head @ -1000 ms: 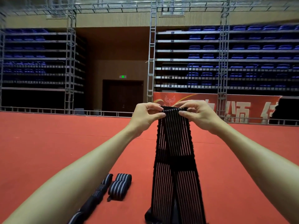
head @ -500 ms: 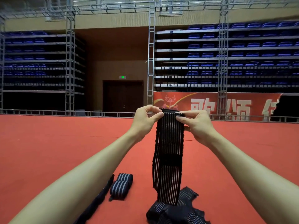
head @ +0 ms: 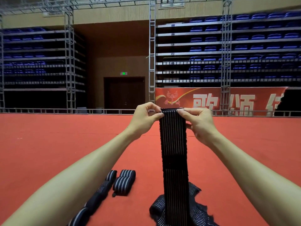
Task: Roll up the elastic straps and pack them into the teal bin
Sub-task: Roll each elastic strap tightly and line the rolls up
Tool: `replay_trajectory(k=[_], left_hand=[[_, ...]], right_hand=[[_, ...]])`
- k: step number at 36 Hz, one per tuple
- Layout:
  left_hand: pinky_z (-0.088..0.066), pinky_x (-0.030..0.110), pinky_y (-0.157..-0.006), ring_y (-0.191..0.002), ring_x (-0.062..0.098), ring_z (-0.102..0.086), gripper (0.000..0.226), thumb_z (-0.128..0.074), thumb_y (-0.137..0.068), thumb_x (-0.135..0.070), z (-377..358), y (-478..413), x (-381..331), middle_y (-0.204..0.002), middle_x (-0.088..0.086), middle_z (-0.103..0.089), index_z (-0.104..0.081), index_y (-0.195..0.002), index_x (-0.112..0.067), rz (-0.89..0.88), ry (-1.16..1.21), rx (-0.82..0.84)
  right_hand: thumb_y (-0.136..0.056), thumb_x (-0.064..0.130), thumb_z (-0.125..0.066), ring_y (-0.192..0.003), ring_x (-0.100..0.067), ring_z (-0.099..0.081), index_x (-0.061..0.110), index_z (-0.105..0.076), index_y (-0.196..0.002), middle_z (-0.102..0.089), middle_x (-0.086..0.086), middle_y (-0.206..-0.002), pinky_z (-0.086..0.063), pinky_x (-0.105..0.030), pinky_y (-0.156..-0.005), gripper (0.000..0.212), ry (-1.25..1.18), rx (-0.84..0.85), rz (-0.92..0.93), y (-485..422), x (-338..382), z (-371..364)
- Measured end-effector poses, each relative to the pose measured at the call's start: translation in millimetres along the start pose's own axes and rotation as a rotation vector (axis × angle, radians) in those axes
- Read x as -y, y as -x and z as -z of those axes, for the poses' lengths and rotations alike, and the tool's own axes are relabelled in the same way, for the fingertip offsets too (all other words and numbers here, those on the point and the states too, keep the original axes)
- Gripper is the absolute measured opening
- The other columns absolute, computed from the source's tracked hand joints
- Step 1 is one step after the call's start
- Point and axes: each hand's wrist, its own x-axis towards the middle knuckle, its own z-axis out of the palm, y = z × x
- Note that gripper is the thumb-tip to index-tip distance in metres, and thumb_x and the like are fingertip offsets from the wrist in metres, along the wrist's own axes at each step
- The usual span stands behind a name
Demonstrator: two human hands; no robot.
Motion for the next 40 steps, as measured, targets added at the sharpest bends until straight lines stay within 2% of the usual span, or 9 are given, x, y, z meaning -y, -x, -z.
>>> replay_trajectory(k=[7,14,21,24,27,30,32,35,40], left_hand=[[-0.060,0.039,-0.084,-0.093,0.028,-0.071,0.019,-0.065,-0.090,0.001,-1,3,0,-0.108,0.002,-0.064,-0.058,-0.080,-0.013,-0.003,0.006,0.025],[-0.061,0.036,-0.081,-0.076,0.008,-0.067,0.013,-0.067,-0.091,-0.002,-1,4,1,-0.094,0.007,-0.062,-0.060,-0.083,-0.011,-0.012,-0.023,0.010],[-0.061,0.042,-0.077,-0.084,0.026,-0.065,0.017,-0.070,-0.088,-0.004,-1,4,6,-0.094,0.019,-0.061,-0.057,-0.085,-0.013,-0.017,-0.027,-0.005],[-0.061,0.036,-0.075,-0.082,0.024,-0.069,0.013,-0.068,-0.090,-0.003,-1,5,6,-0.087,0.014,-0.063,-0.060,-0.096,-0.013,-0.011,0.013,0.017],[-0.058,0.028,-0.073,-0.081,0.018,-0.069,0.012,-0.065,-0.092,-0.003,-3,6,6,-0.087,0.019,-0.066,-0.069,-0.103,-0.007,-0.031,-0.001,0.042],[-0.059,0.027,-0.074,-0.082,0.016,-0.069,0.012,-0.064,-0.093,-0.003,-3,7,6,-0.088,0.014,-0.069,-0.071,-0.103,-0.002,-0.022,-0.004,0.040],[-0.060,0.031,-0.076,-0.084,0.020,-0.069,0.012,-0.064,-0.093,-0.003,-4,7,6,-0.094,0.019,-0.070,-0.070,-0.103,0.001,-0.011,-0.002,0.037],[-0.061,0.037,-0.079,-0.084,0.023,-0.068,0.009,-0.064,-0.093,-0.004,-4,7,7,-0.096,0.022,-0.070,-0.070,-0.100,-0.001,-0.004,-0.003,0.030],[-0.061,0.037,-0.077,-0.079,0.017,-0.067,0.007,-0.065,-0.093,-0.003,-4,8,8,-0.088,0.016,-0.066,-0.069,-0.089,-0.008,0.016,0.019,0.036]], right_hand=[[-0.083,0.000,-0.073,-0.076,-0.020,-0.072,0.004,-0.075,-0.086,-0.075,-0.009,-0.080,-0.060,-0.031,-0.070,0.005,-0.001,-0.029,0.034,3,-4,-1],[-0.081,-0.005,-0.073,-0.070,-0.017,-0.072,0.006,-0.074,-0.084,-0.075,-0.003,-0.072,-0.061,-0.029,-0.068,0.011,0.006,-0.053,0.093,6,-8,-3],[-0.078,-0.005,-0.077,-0.071,-0.019,-0.072,0.011,-0.071,-0.084,-0.073,-0.006,-0.077,-0.059,-0.030,-0.063,0.018,0.049,-0.092,0.129,8,-8,-2],[-0.078,-0.006,-0.077,-0.073,-0.024,-0.071,0.014,-0.064,-0.090,-0.071,-0.010,-0.081,-0.061,-0.037,-0.065,0.027,0.059,-0.101,0.122,8,-9,-1],[-0.077,-0.004,-0.078,-0.075,-0.028,-0.071,0.015,-0.063,-0.091,-0.072,-0.011,-0.081,-0.060,-0.043,-0.068,0.028,0.082,-0.104,0.125,8,-9,1],[-0.077,-0.003,-0.079,-0.069,-0.020,-0.071,0.015,-0.066,-0.088,-0.071,0.001,-0.070,-0.061,-0.036,-0.065,0.025,0.118,-0.107,0.136,9,-9,1],[-0.077,-0.002,-0.079,-0.065,-0.017,-0.070,0.015,-0.067,-0.085,-0.070,0.002,-0.066,-0.060,-0.032,-0.062,0.022,0.130,-0.114,0.145,9,-9,0],[-0.077,-0.001,-0.080,-0.064,-0.017,-0.069,0.013,-0.067,-0.083,-0.069,-0.001,-0.067,-0.059,-0.032,-0.062,0.020,0.155,-0.119,0.165,9,-11,0],[-0.080,-0.002,-0.077,-0.066,-0.020,-0.065,0.014,-0.063,-0.080,-0.066,-0.009,-0.072,-0.057,-0.037,-0.066,0.021,0.191,-0.092,0.200,10,-13,0]])
